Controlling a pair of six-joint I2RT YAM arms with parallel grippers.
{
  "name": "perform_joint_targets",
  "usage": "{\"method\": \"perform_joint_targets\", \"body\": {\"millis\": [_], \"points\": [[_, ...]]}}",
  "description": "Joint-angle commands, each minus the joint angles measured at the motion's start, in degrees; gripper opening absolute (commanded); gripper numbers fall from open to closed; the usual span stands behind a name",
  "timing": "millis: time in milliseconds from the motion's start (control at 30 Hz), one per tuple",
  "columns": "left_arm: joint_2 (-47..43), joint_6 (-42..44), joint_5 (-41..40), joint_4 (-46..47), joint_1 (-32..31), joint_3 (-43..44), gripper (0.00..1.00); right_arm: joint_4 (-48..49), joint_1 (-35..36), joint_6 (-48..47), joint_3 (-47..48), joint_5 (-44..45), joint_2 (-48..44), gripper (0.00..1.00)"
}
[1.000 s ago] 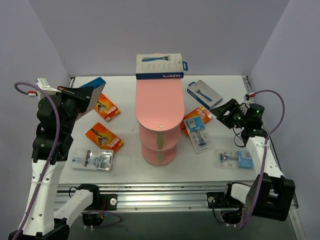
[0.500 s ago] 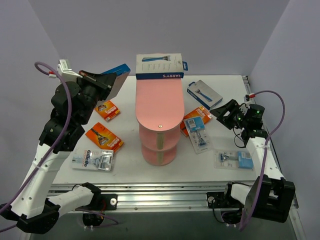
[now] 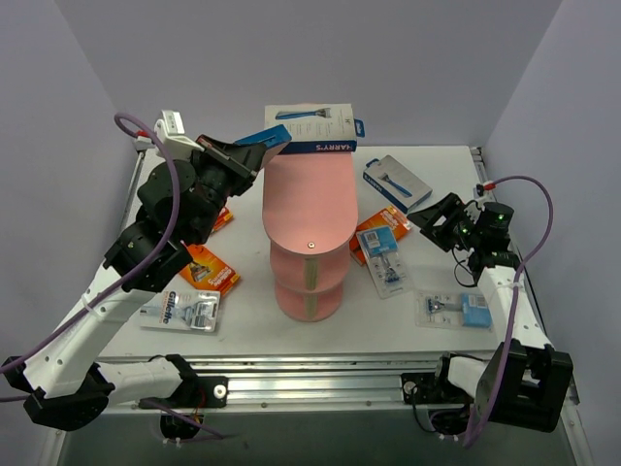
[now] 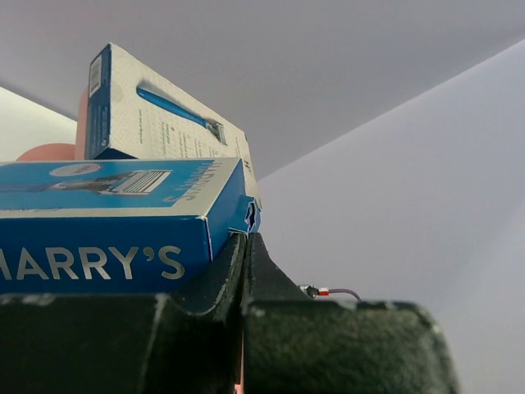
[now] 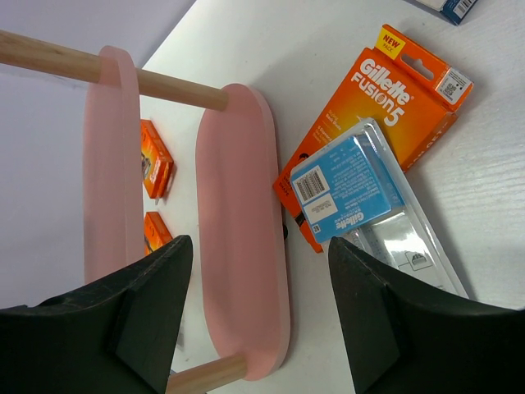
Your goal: Place and organize the shaving razors onto the shelf
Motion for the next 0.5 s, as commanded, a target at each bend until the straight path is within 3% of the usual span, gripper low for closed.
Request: {"method": "perform_joint_targets", "body": {"millis": [0,467], "points": [[0.0,3.1,-5.0,6.2,-3.4,3.7,0.02,1.2,0.0,0.1,-0.1,-0.8,-0.3,0.63],[2.8,6.1,-14.5,9.5,-13.8,3.1,0.02,2.6,-0.2,1.2,0.1,-2.1,0.5,0.63]]}}
